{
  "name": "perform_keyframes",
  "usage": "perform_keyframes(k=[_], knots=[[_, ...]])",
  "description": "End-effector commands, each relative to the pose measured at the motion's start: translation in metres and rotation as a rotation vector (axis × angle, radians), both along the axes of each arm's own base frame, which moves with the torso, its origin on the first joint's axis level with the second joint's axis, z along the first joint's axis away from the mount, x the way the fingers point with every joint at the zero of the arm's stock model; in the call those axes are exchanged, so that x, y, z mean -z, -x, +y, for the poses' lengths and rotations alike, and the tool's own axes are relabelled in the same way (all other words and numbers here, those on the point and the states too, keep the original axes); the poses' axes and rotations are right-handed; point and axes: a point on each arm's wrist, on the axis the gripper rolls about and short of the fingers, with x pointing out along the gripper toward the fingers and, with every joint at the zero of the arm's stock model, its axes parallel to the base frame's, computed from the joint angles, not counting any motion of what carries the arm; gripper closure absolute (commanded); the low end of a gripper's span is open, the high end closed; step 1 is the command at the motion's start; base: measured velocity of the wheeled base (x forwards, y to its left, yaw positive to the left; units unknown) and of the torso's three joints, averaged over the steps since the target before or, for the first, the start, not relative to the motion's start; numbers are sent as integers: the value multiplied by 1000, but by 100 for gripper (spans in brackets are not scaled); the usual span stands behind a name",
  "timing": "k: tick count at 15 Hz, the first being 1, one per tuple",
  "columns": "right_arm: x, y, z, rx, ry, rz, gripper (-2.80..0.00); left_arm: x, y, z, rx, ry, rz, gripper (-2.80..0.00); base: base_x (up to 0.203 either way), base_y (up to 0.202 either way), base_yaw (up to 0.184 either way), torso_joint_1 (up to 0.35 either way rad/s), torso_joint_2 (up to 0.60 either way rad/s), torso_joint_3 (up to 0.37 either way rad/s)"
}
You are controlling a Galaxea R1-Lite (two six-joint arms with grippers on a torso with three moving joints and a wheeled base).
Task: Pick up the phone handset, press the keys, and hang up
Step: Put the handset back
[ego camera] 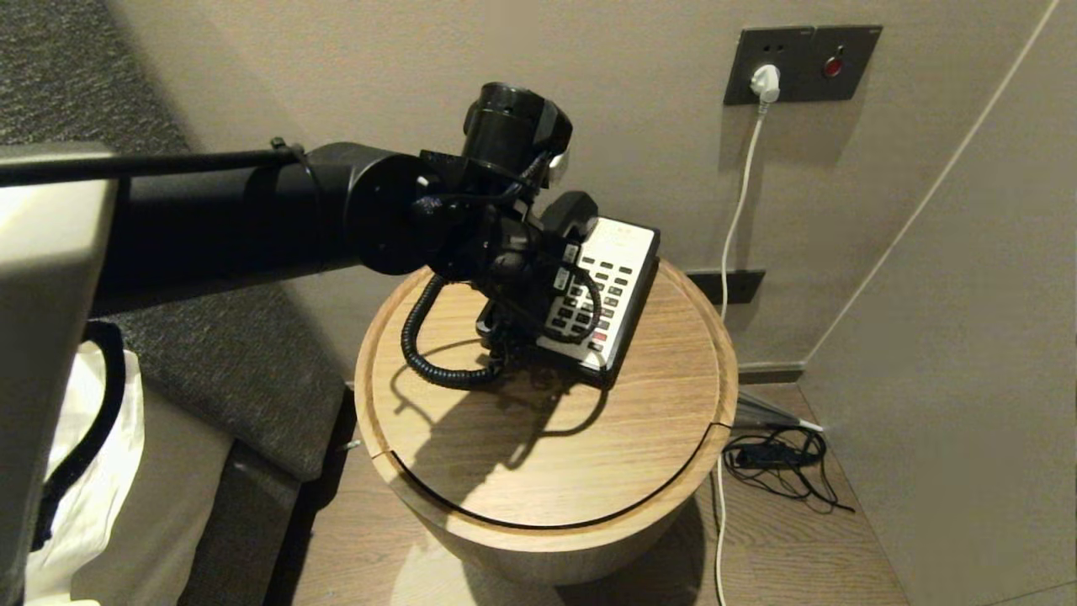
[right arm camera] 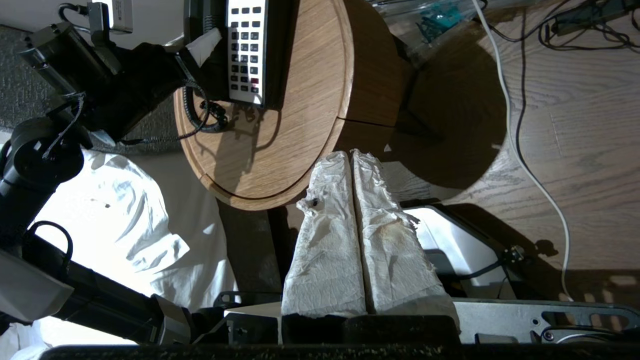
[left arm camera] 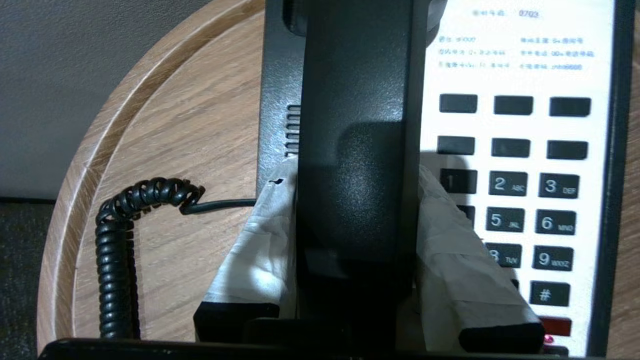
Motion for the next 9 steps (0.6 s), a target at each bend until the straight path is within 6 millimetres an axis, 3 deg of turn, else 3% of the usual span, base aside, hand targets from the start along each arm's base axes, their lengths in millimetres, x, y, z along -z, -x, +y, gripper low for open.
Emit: perform_keyframes(k=[1, 9], knots=[[2, 0, 0, 0, 0, 12, 0, 6, 0, -4, -8, -24, 14, 0, 0, 0, 0, 0, 0, 0], [3, 0, 0, -9, -4, 17, 0, 5, 1, 1, -86, -75, 1, 0, 0, 0, 0, 0, 0, 0]])
